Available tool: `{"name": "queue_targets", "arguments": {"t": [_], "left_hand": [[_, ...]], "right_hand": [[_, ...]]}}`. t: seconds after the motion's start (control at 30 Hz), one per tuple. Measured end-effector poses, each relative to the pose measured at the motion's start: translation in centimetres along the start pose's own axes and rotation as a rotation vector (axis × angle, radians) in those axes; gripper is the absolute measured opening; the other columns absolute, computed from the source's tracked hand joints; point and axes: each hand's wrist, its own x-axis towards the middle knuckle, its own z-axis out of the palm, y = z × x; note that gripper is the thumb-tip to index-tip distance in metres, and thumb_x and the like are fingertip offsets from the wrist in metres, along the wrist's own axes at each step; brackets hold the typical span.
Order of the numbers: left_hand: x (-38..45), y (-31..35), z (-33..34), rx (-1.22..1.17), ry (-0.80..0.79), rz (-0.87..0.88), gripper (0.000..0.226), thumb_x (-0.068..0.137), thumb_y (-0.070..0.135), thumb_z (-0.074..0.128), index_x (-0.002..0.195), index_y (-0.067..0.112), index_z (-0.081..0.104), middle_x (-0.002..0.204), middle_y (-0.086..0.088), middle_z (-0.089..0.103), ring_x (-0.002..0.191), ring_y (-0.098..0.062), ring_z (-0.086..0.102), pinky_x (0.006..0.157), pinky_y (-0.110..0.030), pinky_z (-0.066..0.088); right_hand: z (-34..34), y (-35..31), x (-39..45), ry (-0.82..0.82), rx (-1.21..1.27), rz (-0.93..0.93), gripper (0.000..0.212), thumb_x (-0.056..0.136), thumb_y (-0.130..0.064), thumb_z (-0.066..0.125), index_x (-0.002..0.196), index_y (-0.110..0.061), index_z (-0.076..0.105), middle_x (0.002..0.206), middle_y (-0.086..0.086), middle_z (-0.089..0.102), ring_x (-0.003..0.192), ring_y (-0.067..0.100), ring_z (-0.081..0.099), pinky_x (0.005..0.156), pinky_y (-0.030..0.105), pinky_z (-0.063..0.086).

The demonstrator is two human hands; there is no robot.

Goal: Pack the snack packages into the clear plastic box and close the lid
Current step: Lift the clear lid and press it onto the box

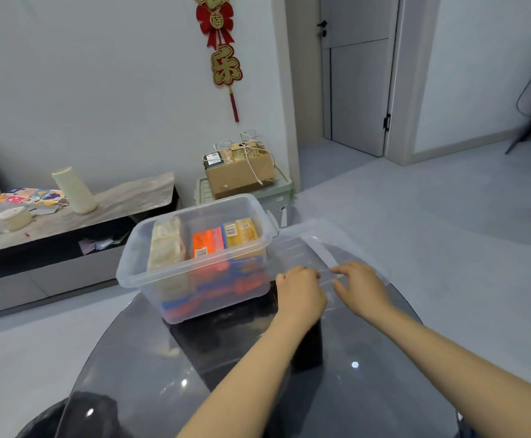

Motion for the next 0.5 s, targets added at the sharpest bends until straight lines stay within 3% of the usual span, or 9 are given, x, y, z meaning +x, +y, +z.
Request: {"name": "queue_targets", "arguments": {"t": [0.1,0.23,0.33,0.5], "left_hand": [[0.2,-0.5,1.2,-0.048,-0.113,-0.103,0.041,0.085,0.012,0.043,0.125,0.011,0.055,0.135,-0.012,0.048,0.125,-0.033,0.042,0.101,-0.041,0.037],[0.7,-1.0,1.7,-0.163,-0.127,-0.133,0.038,0.088,0.010,0.041,0.123,0.004,0.056,0.138,-0.011,0.042,0.129,-0.031,0.038,0.104,-0.037,0.038],[1.1,-1.1,1.6,-0.225,-0.115,-0.132,0.035,0.088,0.009,0.042,0.118,0.002,0.060,0.137,-0.011,0.044,0.127,-0.030,0.041,0.105,-0.036,0.038],[1.5,-1.4,1.5,-0.334,-0.089,-0.153,0.038,0.089,0.010,0.043,0.125,0.009,0.057,0.140,-0.009,0.043,0.131,-0.025,0.038,0.109,-0.033,0.034]], "right_hand": [[0.6,0.7,1.5,-0.008,0.001,0.053,0.042,0.088,-0.021,0.058,0.128,-0.010,0.057,0.132,0.012,0.059,0.124,0.028,0.052,0.103,0.034,0.041],[1.6,0.5,4.0,0.038,-0.087,0.130,0.033,0.085,-0.036,0.061,0.100,-0.006,0.061,0.114,0.016,0.063,0.111,0.034,0.056,0.084,0.037,0.046],[2.3,0.1,5.8,0.077,-0.209,0.190,0.050,0.084,-0.048,0.058,0.112,-0.007,0.061,0.118,0.014,0.058,0.110,0.033,0.056,0.086,0.038,0.046],[2.8,0.3,7.3,0.156,-0.242,0.260,0.048,0.082,-0.047,0.056,0.108,-0.007,0.062,0.113,0.013,0.065,0.105,0.032,0.061,0.088,0.037,0.043]]}}
